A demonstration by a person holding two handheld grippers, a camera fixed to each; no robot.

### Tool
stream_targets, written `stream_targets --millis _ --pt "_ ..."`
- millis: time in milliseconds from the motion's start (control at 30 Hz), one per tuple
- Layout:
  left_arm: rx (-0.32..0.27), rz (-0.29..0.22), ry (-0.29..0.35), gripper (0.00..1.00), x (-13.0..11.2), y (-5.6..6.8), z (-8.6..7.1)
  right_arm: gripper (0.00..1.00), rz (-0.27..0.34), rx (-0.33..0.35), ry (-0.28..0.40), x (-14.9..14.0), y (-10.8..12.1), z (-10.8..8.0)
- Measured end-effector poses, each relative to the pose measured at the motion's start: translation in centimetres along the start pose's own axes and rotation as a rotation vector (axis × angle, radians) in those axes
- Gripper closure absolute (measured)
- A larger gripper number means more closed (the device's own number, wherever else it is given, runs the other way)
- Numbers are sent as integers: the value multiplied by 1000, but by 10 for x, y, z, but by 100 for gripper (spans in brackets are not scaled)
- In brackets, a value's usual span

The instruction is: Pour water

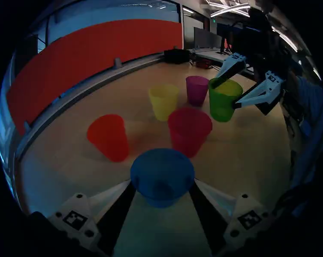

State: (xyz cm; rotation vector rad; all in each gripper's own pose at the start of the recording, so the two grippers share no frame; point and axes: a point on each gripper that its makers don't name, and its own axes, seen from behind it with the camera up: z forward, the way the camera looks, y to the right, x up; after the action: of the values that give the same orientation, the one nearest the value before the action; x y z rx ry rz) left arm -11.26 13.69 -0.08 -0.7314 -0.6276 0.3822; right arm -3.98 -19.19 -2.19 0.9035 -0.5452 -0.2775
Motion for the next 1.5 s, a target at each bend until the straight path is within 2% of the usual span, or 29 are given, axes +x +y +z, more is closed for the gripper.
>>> stream_targets --millis 467,533,600,667,900,1500 --pt "-3 -9 -22 15 -13 -1 -2 9 -3 -3 -11 -6 -4 5" --pt "-5 -12 -32 13 -15 0 -2 9 -5 -4 -14 -7 -4 6" --pt "-7 -19 -43 3 -17 1 -2 9 -7 -6 -17 -9 -4 7" --pt "-5 -32 -59 0 -21 0 -3 9 -8 -6 -20 -11 -5 8" --pt "-5 -57 -68 0 -28 1 -9 9 -16 -9 -36 -21 -7 14" --pt "17 -62 -57 0 -40 3 -25 9 -6 -11 -41 -35 -10 23"
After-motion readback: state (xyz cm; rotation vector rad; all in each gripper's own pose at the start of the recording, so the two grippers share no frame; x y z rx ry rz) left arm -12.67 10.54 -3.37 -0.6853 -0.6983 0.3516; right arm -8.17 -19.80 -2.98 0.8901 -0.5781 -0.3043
